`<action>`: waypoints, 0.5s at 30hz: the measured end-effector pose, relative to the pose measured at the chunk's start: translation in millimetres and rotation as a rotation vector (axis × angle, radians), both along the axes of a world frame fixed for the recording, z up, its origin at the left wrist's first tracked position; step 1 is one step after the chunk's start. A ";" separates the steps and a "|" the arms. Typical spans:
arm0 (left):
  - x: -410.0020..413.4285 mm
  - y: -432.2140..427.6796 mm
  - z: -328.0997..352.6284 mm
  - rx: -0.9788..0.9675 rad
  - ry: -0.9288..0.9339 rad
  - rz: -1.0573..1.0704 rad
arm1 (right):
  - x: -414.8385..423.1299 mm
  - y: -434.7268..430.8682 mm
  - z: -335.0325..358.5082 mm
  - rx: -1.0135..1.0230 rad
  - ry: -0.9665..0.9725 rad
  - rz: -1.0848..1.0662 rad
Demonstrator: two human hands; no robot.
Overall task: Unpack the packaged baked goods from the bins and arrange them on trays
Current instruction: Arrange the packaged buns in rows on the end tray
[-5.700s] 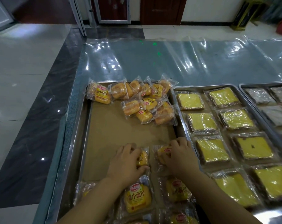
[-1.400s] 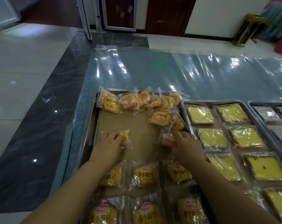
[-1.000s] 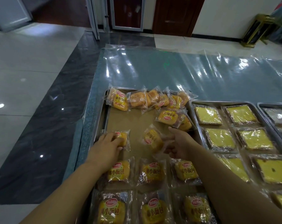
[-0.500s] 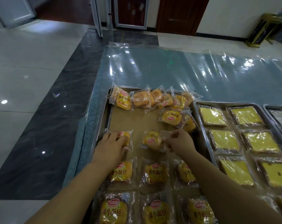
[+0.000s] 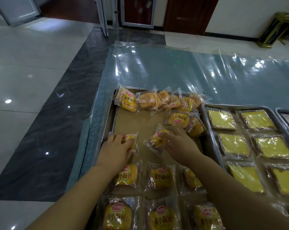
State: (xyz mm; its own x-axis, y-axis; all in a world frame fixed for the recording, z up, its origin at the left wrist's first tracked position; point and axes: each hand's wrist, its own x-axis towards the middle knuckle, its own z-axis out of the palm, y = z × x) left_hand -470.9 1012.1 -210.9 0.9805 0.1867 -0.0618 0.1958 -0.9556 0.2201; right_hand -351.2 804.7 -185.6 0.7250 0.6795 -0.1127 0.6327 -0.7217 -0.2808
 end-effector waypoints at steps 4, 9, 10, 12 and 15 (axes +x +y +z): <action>0.3 -2.2 -0.7 -0.043 -0.016 -0.016 | -3.4 3.9 -6.6 -0.161 0.035 0.064; -5.1 -4.6 -2.7 -0.076 -0.011 -0.006 | -28.5 15.5 -13.5 -0.230 -0.073 -0.163; -6.6 -6.1 -2.4 -0.079 -0.015 0.003 | -33.7 18.1 -15.6 -0.230 -0.079 -0.185; -10.0 -9.0 -1.4 -0.090 -0.011 0.020 | -40.9 22.2 -18.8 -0.217 -0.070 -0.204; -12.4 -10.2 1.4 -0.113 0.000 0.037 | -41.5 22.1 -15.9 -0.182 -0.046 -0.209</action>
State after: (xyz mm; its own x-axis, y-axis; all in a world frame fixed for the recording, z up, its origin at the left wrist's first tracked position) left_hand -483.4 1001.9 -209.5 0.9729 0.2150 -0.0847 0.2310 -0.9168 0.3259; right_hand -392.7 826.8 -201.5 0.8544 0.4864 -0.1829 0.4741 -0.8737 -0.1088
